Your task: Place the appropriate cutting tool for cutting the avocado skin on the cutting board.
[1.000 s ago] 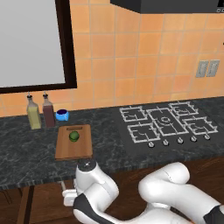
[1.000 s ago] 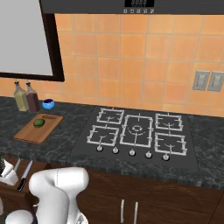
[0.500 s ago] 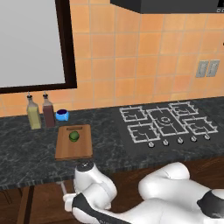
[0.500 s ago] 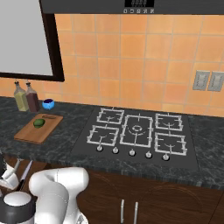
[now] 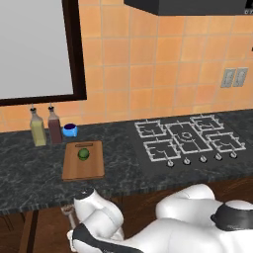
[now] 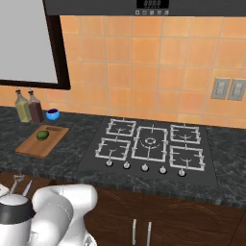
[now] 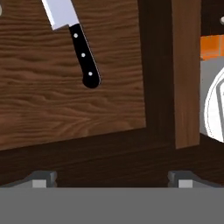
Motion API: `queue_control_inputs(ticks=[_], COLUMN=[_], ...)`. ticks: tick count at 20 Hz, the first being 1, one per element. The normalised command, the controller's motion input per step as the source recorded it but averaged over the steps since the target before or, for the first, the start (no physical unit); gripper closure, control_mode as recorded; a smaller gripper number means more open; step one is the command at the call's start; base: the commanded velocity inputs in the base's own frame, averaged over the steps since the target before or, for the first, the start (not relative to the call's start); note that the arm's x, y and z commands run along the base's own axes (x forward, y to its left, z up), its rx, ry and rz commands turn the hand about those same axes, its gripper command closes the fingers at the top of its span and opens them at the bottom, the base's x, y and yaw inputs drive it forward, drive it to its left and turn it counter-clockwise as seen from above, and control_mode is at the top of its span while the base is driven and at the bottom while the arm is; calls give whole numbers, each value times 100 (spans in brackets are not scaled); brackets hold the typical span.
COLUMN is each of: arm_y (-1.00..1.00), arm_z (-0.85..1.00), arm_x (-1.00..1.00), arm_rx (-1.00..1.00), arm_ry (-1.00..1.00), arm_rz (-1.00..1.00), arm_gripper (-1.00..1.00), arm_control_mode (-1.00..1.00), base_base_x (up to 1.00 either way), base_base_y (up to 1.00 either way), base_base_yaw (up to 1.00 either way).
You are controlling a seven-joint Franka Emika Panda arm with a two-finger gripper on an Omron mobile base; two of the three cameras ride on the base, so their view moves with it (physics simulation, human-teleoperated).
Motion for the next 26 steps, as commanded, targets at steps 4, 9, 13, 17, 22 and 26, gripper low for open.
queue_control_inputs(ticks=[4,9,13,17,22,26], arm_y=[-46,-18,36,69,44,1], arm_z=[-61,-5,10,0,0,0], arm_x=[-99,-1,85,51,43,38], arm_rx=[7,5,2,-1,-4,-4], arm_ry=[0,-2,-1,0,-1,0], arm_rz=[0,0,0,0,0,0], arm_gripper=[-100,-100,-100,-100,-100,-100], arm_control_mode=[-100,-100,-100,-100,-100,-100], base_base_x=[0,0,0,0,0,0], base_base_y=[0,0,0,0,0,0], base_base_yaw=[0,0,0,0,0,0])
